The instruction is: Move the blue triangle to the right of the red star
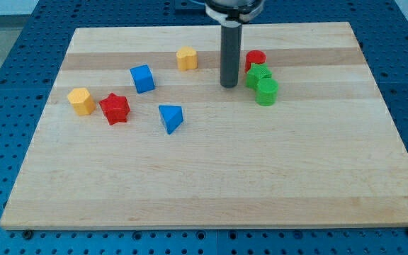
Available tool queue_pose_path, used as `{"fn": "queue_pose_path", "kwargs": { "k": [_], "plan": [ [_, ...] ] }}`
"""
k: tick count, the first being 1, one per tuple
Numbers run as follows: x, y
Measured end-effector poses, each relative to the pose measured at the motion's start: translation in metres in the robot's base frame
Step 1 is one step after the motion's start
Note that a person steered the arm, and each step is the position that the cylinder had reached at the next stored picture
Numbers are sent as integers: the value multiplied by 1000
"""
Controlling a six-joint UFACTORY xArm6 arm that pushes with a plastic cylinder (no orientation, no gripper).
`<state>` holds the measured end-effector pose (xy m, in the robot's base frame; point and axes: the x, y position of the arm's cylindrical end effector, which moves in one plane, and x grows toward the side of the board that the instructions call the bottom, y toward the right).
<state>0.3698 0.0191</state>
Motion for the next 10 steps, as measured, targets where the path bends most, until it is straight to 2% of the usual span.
{"fn": "queue_pose_path", "kwargs": {
  "k": [3,5,6,7,8,9,10],
  "plan": [
    [77,-56],
    [73,-99],
    [69,-99],
    [108,-100],
    [140,-133],
    [142,-200],
    [140,-238]
  ]
}}
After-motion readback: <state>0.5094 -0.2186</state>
